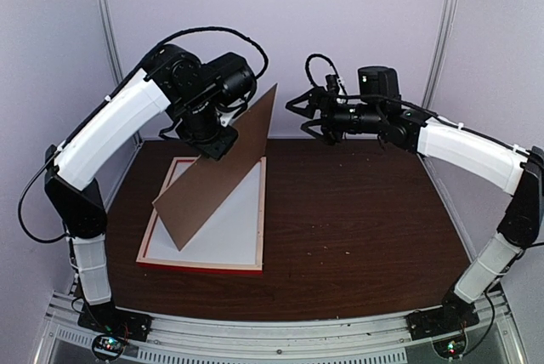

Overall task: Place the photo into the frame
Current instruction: Pass from the left arm to the right

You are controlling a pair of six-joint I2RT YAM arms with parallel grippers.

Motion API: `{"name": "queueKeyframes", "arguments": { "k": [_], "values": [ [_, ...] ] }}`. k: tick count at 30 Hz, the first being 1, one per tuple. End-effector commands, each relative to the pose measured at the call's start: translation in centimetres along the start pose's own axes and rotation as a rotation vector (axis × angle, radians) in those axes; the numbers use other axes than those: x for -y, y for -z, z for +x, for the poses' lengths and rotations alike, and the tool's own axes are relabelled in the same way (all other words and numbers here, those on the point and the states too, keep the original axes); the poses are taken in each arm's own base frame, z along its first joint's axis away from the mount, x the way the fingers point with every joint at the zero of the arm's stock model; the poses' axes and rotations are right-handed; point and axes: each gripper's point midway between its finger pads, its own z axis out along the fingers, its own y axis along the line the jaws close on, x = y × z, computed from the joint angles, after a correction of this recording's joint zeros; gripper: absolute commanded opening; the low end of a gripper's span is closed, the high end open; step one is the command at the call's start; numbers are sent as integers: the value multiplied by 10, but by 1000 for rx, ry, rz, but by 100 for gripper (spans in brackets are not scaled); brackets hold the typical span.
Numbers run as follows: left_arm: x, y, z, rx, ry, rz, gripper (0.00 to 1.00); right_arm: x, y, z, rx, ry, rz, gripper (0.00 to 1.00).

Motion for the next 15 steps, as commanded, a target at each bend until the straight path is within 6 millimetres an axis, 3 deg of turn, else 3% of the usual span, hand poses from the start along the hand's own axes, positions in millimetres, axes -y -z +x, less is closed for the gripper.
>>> {"name": "queueKeyframes", "arguments": {
  "k": [1,8,15],
  "values": [
    [5,5,-2,11,3,13,0,-11,-25,-15,67,-95,-38,85],
    [18,-2,-3,4,-10,44,0,-29,-59,-12,30,-85,-53,85],
    [25,-7,-2,-5,-17,63,0,-33,-68,-11,28,-85,-53,85]
  ]
}}
